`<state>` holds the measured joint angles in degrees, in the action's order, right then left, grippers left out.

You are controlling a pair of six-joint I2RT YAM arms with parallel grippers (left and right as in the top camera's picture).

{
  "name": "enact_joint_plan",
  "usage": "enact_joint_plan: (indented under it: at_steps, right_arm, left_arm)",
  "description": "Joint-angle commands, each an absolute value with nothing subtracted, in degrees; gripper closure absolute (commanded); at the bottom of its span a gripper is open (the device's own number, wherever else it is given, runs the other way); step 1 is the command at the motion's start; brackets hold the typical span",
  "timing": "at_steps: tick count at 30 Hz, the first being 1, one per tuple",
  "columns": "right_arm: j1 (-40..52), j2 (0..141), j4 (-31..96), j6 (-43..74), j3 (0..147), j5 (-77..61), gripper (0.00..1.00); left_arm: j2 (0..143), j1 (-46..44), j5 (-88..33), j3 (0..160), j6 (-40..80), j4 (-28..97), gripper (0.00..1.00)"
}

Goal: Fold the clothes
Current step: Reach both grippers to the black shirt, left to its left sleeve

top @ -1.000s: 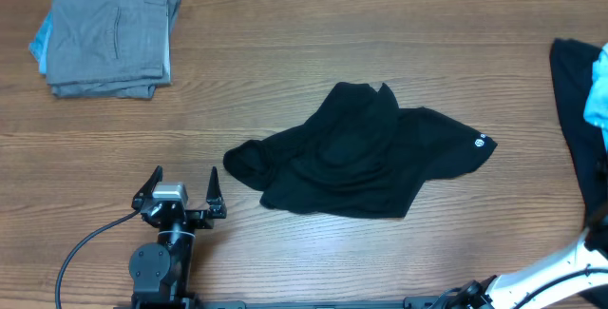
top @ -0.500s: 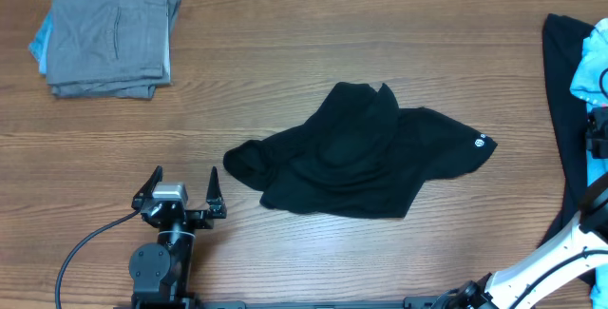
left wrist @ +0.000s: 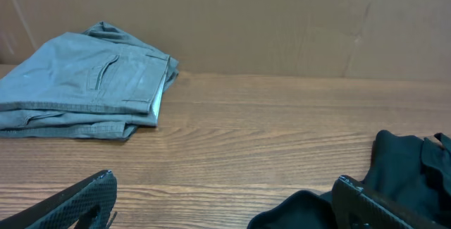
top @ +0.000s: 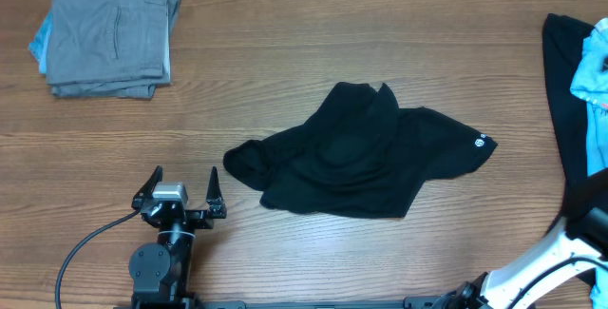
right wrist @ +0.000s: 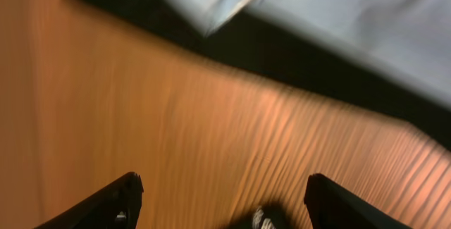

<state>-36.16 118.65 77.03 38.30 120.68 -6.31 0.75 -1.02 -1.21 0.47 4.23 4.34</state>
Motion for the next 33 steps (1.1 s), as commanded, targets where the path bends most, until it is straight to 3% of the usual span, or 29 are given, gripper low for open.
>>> enact_joint_plan:
  at_steps: [1, 11, 19, 24, 26, 28, 33]
  right_arm:
    - [-27.4, 109.56, 79.83, 34.33, 122.61, -11.25, 0.22]
    - [-1.98, 104.49, 94.04, 19.75, 121.78, -11.81, 0.22]
    - [17.39, 104.53, 93.45, 17.91, 119.28, -10.87, 0.21]
    - [25.15, 104.53, 94.45, 17.89, 119.26, -9.02, 0.16]
    - [26.87, 104.53, 94.89, 17.69, 119.26, -8.54, 0.0]
    - [27.83, 104.53, 95.37, 17.74, 119.24, -6.24, 0.0]
    - [27.59, 104.53, 94.98, 17.8, 119.26, -4.75, 0.0]
  left_arm:
    - [0.25, -0.56, -1.04, 0.27, 3.18, 4.43, 0.0]
    - [0.25, -0.56, -1.04, 0.27, 3.18, 4.43, 0.0]
    - [0.25, -0.56, -1.32, 0.27, 3.49, 4.36, 0.0]
    - [0.25, -0.56, -5.06, 0.27, 8.29, 3.64, 0.0]
    - [0.25, -0.56, -10.0, 0.3, 9.5, 2.09, 0.0]
    - [0.25, -0.56, -15.88, 0.78, 9.87, 0.93, 0.0]
    - [1.85, -0.56, -16.58, 6.46, 15.05, 5.23, 0.0]
